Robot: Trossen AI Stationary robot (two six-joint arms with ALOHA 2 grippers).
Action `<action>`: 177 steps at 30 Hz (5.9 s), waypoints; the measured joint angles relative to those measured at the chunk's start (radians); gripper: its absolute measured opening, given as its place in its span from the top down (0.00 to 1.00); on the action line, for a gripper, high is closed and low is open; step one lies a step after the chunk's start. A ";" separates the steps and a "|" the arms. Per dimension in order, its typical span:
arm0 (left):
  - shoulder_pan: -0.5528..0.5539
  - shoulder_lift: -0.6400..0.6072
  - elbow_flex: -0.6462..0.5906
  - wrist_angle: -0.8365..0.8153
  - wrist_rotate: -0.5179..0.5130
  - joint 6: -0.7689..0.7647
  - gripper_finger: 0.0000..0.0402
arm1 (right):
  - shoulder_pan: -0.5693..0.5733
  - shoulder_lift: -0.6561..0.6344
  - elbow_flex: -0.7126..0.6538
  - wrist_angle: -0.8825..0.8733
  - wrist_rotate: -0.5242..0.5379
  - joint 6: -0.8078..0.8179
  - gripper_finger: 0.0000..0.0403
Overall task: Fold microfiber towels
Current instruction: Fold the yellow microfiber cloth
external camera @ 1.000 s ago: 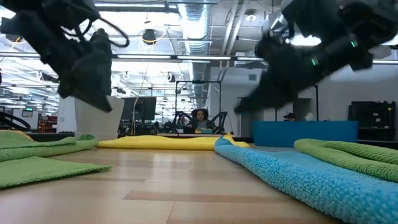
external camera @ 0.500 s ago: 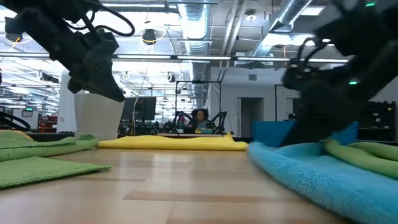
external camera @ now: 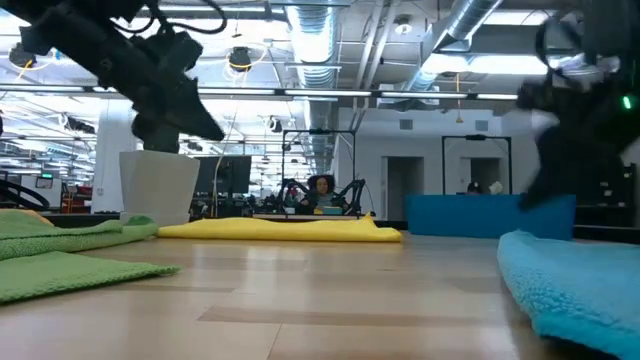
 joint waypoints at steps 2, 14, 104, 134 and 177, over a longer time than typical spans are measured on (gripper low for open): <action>0.000 0.041 0.001 0.109 0.008 0.040 1.00 | -0.006 -0.033 0.007 0.134 0.087 -0.127 0.92; -0.001 0.527 0.001 0.513 -0.015 0.022 1.00 | -0.303 0.211 -0.017 1.125 -0.112 -0.884 0.94; -0.137 0.553 -0.080 0.291 -0.105 -0.236 1.00 | -0.551 0.816 0.247 1.479 -0.703 -0.991 0.95; -0.138 0.527 -0.082 0.313 -0.065 -0.221 1.00 | -0.574 0.767 -0.090 1.781 -0.637 -0.874 0.94; -0.015 1.034 0.338 0.736 0.016 0.142 1.00 | -0.537 0.624 -0.093 1.554 -0.622 -0.958 0.93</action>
